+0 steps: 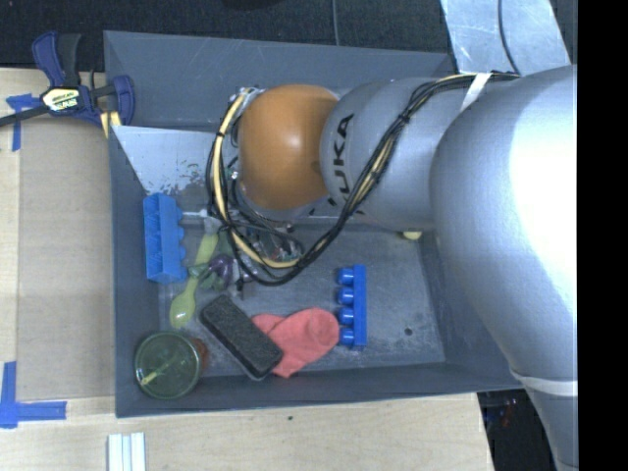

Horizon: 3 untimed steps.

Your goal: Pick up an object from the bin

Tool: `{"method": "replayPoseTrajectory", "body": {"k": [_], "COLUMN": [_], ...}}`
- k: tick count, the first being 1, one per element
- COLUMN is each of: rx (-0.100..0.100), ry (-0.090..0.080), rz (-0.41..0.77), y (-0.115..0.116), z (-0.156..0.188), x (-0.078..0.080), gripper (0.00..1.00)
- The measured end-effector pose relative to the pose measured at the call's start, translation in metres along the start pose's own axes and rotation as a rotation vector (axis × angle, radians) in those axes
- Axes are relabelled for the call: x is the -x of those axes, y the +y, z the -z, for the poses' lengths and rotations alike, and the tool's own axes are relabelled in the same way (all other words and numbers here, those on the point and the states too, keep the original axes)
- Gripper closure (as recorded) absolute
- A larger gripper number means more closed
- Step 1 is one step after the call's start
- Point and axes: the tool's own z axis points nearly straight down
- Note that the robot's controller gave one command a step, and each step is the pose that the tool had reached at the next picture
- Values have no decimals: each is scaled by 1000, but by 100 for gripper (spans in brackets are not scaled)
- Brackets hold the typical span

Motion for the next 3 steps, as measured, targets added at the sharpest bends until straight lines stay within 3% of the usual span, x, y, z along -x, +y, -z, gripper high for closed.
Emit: {"method": "replayPoseTrajectory", "body": {"k": [1, 2, 3], "rx": [-2, -2, -2], "ry": [8, 9, 11], "rz": [-47, -47, -52], "y": [-34, -34, -28], "z": [-17, -17, 55], "x": [-6, -6, 1], "gripper": [100, 100, 100]}}
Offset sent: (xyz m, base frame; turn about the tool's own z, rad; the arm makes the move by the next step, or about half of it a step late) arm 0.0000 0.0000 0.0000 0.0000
